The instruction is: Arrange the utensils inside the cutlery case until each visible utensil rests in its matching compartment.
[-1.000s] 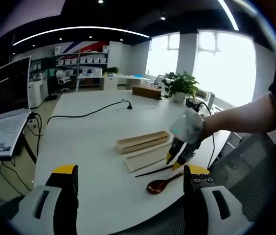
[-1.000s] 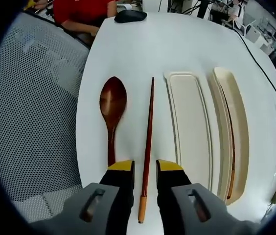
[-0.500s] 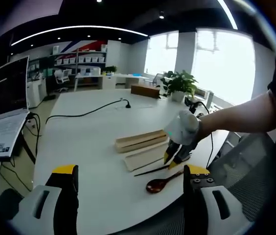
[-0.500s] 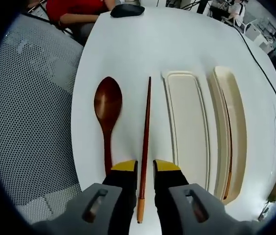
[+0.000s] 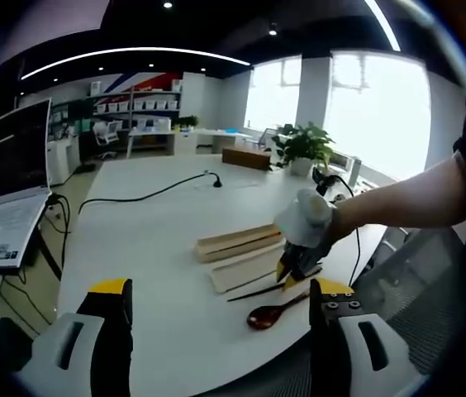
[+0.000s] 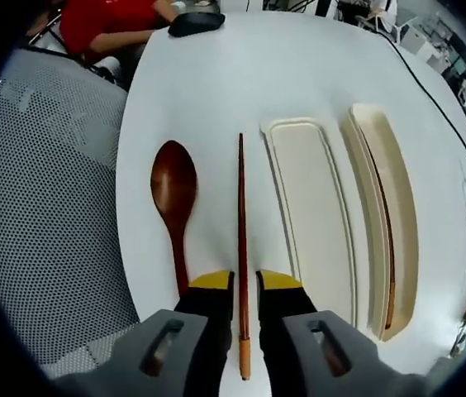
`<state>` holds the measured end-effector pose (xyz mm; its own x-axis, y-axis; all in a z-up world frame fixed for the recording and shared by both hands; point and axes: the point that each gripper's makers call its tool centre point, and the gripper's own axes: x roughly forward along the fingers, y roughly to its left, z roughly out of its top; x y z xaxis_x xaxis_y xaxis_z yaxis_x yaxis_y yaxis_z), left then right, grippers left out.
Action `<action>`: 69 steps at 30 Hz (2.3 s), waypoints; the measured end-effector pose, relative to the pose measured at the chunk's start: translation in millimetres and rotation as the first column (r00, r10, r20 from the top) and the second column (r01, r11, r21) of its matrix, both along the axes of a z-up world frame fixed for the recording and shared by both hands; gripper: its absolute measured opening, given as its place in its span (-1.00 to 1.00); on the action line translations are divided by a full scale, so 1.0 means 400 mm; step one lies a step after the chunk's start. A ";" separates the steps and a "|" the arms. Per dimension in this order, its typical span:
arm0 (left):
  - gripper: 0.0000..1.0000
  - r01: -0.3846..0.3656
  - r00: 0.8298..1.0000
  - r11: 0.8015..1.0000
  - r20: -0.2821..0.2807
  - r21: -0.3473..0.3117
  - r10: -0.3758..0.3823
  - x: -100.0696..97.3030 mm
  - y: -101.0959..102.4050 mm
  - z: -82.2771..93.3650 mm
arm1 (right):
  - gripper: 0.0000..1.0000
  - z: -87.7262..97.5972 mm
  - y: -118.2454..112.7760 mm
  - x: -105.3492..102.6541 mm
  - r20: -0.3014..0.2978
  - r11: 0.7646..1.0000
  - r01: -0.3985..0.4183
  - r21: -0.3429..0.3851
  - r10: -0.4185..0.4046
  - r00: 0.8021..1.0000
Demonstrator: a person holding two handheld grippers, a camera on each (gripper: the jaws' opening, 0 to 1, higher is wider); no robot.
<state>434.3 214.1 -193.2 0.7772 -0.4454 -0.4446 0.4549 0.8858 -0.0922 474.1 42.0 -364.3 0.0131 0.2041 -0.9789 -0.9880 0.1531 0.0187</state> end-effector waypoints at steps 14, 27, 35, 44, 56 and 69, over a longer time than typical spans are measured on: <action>0.81 0.001 1.000 1.000 0.003 0.000 -0.001 0.001 -0.001 0.000 | -0.88 -0.001 0.008 0.002 0.005 1.000 -0.002 -0.010 0.002 1.000; 0.81 0.004 1.000 1.000 -0.002 0.006 -0.004 0.001 -0.002 -0.003 | -0.90 -0.002 0.012 0.006 -0.006 1.000 -0.006 -0.013 0.006 1.000; 0.81 0.010 1.000 1.000 -0.009 0.023 -0.010 -0.002 -0.001 -0.006 | -0.98 -0.002 0.018 0.006 -0.006 1.000 -0.019 -0.024 0.019 1.000; 0.80 -0.004 1.000 1.000 -0.013 0.031 0.004 -0.002 0.006 -0.009 | -0.99 -0.002 0.019 0.004 0.017 0.996 -0.070 -0.058 0.071 0.997; 0.80 -0.011 1.000 0.999 -0.007 0.036 0.011 -0.002 0.009 -0.004 | -0.99 0.002 0.011 -0.002 0.009 0.996 -0.065 -0.061 0.065 0.998; 0.80 -0.007 1.000 0.999 -0.001 0.034 0.007 0.000 0.008 -0.002 | -0.99 0.039 0.008 0.011 0.024 0.998 -0.047 -0.041 0.049 0.999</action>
<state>434.1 217.3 -193.9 0.7800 -0.4243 -0.4600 0.4482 0.8917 -0.0625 478.4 45.1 -348.8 0.0289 0.1655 -0.9858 -0.9943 0.1056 -0.0114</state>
